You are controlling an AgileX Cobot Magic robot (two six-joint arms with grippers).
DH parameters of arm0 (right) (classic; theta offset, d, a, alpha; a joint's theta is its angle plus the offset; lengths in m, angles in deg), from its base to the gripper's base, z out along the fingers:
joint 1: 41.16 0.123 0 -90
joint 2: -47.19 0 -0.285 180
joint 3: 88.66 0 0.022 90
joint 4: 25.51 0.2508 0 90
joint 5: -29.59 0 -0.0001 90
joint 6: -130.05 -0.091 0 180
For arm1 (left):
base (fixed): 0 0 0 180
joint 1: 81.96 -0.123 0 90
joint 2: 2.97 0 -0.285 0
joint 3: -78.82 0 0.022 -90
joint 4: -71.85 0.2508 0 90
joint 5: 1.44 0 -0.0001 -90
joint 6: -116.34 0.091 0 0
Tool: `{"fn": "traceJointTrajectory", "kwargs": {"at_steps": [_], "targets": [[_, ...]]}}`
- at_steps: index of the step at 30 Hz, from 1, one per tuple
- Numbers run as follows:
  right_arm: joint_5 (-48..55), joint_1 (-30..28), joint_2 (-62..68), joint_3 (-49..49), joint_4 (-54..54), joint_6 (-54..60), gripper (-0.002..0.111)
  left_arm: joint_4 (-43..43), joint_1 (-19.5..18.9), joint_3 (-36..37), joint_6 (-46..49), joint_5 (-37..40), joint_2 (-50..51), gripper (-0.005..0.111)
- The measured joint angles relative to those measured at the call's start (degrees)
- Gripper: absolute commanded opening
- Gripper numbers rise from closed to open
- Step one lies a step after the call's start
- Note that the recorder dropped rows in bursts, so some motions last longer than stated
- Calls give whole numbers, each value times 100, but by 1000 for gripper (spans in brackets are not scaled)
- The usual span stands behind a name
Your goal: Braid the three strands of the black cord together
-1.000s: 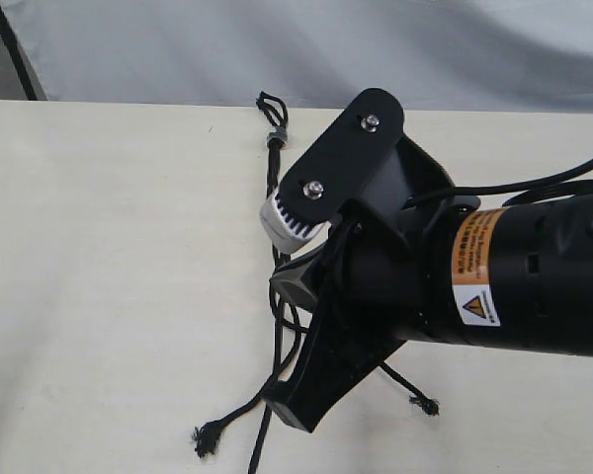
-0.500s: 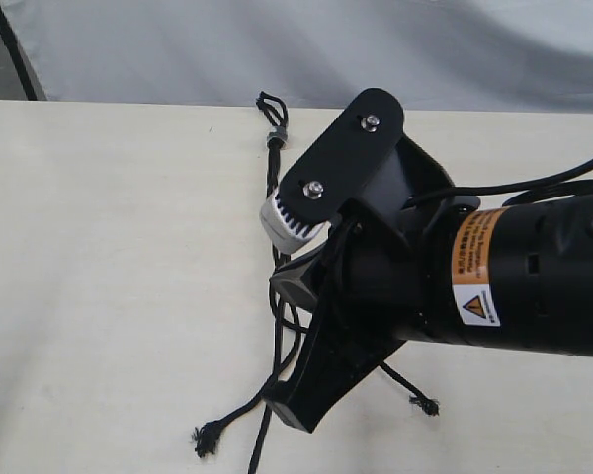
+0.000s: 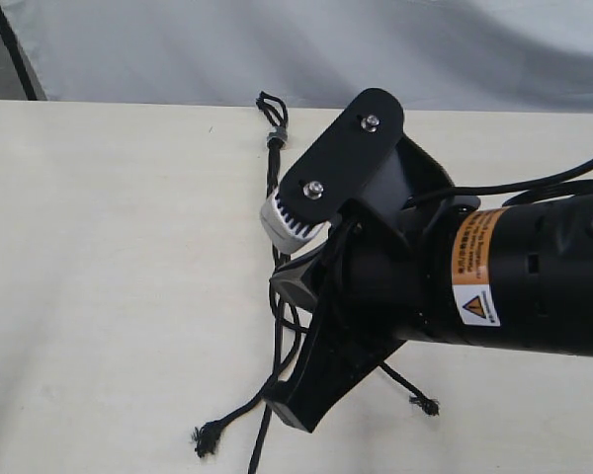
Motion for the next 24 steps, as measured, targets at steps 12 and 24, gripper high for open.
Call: {"fn": "traceJointTrajectory", "kwargs": {"at_steps": [12,24], "targets": [[-2608,0,-2498,-2972,895,-9,1,0,0,0,0,0,0,0],[-2770,-1603,-4864,-4323,905,-23,1,0,0,0,0,0,0,0]]}}
